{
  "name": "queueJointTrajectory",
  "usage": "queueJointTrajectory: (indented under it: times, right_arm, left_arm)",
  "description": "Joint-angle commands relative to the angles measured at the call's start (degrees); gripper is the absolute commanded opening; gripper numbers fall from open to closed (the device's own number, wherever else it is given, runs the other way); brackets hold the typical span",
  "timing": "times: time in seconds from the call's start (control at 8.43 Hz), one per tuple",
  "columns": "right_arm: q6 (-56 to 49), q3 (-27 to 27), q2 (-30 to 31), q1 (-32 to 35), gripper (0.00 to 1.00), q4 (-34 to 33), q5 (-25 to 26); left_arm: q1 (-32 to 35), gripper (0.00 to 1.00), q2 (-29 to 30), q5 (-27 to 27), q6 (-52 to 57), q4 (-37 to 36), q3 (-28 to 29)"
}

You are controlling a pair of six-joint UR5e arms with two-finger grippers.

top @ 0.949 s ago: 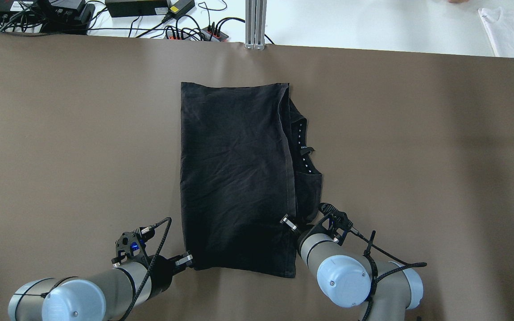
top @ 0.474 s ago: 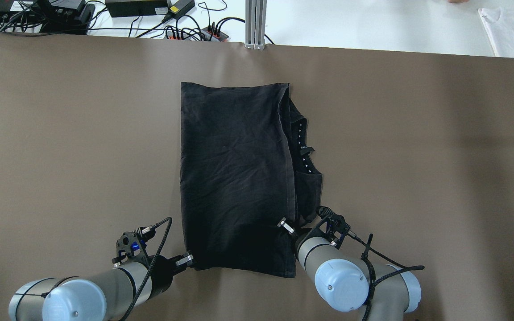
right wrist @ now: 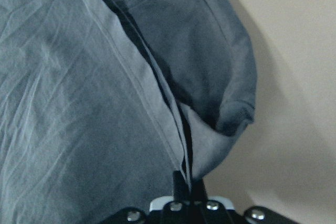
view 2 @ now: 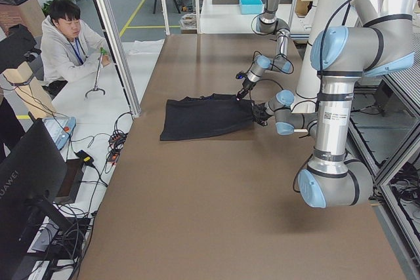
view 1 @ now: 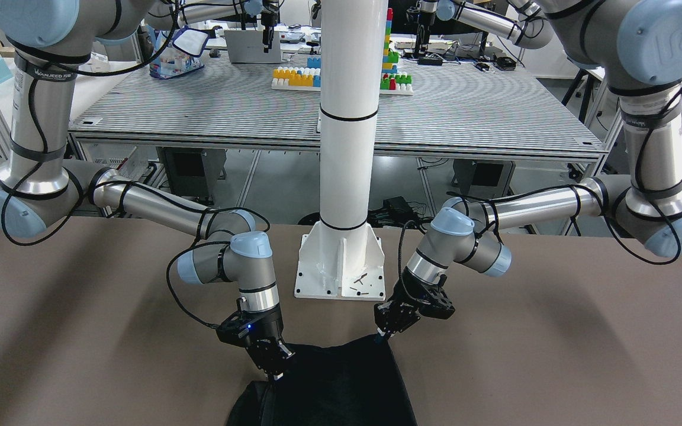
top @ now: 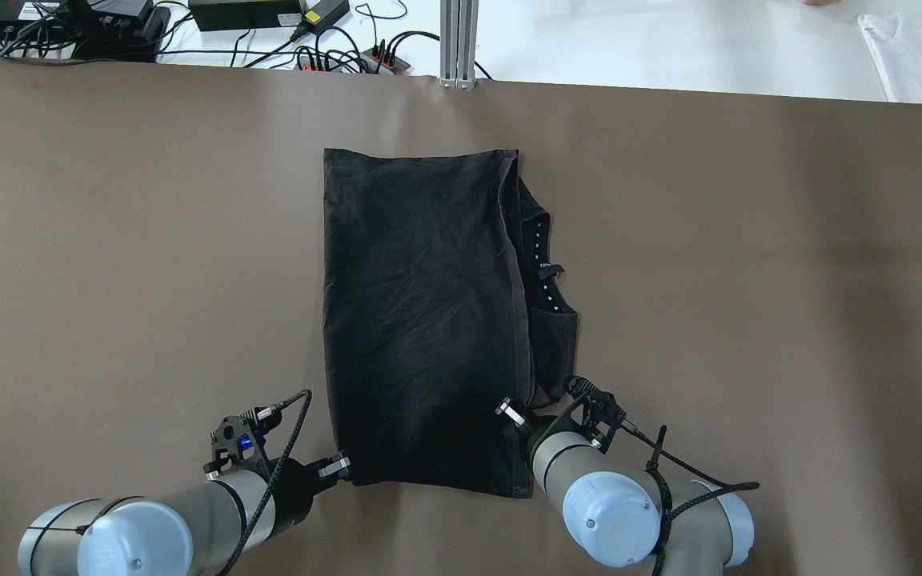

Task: Fold clothes
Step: 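Lift the near edge with both grippers and fold it toward the collar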

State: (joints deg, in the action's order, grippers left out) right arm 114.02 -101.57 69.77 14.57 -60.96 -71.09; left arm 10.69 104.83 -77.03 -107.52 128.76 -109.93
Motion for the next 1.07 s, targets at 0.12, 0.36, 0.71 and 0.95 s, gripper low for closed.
queueJointTrajectory:
  times: [0.12, 0.36, 0.71, 0.95]
  right_arm:
    - [-0.1, -11.4, 2.8, -3.6, 0.0, -7.8, -0.2]
    - [0.2, -20.3, 6.9, -9.0, 0.0, -10.3, 1.6]
    - [-0.2, -25.9, 6.9, -10.2, 0.0, -15.8, 3.4]
    - [-2.2, -25.3, 6.4, -5.4, 0.0, -16.3, 2.0]
  left_arm:
    - [-0.1, 0.0, -0.6, -0.1, 0.0, -0.1, -5.1]
    - [-2.5, 0.0, -2.5, 0.0, -0.1, -3.7, -11.9]
    - [-0.9, 0.0, 2.4, -4.3, 0.9, -22.7, -21.0]
    - [7.1, 0.0, 5.1, -8.6, 6.4, -25.3, -17.8]
